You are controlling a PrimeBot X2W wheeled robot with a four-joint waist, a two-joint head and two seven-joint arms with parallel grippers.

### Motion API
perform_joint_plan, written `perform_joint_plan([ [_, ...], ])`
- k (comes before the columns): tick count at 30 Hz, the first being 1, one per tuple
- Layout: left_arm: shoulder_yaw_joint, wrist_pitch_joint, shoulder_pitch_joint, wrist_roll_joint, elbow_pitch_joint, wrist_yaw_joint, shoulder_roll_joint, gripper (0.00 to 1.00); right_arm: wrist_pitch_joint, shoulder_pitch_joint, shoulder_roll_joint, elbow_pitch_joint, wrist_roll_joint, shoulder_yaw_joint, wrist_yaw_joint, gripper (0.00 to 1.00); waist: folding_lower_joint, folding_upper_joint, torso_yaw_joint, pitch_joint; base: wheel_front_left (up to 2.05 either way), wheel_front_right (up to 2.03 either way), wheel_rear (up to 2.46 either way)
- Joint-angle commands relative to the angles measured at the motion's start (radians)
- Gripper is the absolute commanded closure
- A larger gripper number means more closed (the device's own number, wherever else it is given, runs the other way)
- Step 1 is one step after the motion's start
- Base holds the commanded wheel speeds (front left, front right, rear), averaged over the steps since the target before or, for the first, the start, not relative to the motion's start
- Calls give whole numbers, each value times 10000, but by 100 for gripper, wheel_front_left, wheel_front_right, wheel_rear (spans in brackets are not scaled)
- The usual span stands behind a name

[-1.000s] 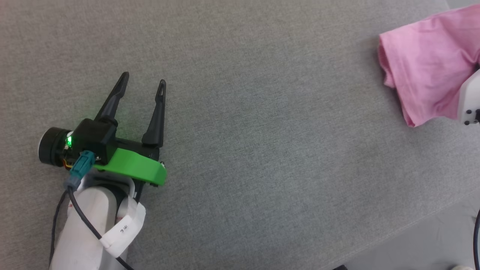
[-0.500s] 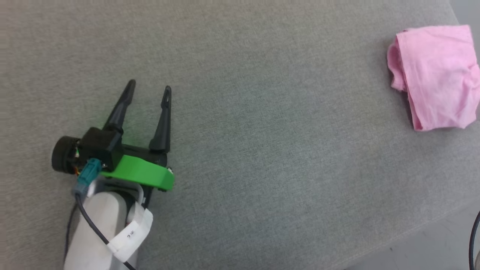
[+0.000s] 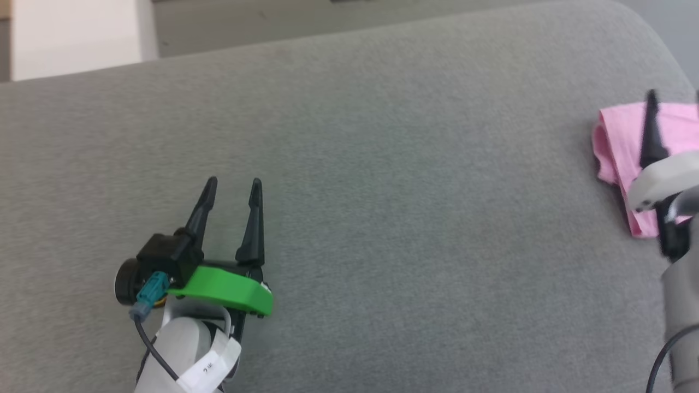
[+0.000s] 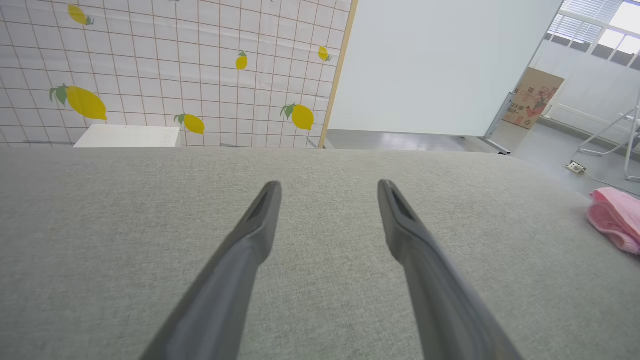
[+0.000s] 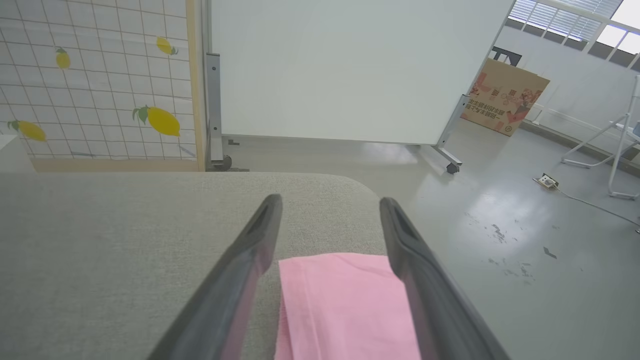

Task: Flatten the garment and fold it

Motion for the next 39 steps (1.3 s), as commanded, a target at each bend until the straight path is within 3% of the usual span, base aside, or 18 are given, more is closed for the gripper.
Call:
perform_joint_plan([
  [1,18,-81,156,-136,52,66,-46,0,-87,470,120,-409,393,265,-17,0,1,-1,1099,-1134,0,0,0],
  [7,-12,-158,428,-303,351,116,-181,0,-131,2786,376,-3339,2194,1501,-17,0,1,-1,1565,-1554,0,0,0],
  [14,67,-176,670,-262,469,131,-261,0,-14,4597,757,-5161,2755,1893,-17,0,1,-1,1915,-1833,0,0,0],
  [26,297,-178,1254,-179,426,143,-349,0,390,5916,1383,-5777,2529,2277,-17,0,1,-1,2202,-2150,0,0,0],
  [39,528,-179,1482,-199,291,218,-381,0,585,6260,1561,-5985,2306,2518,-17,0,1,-1,2362,-2046,0,0,0],
])
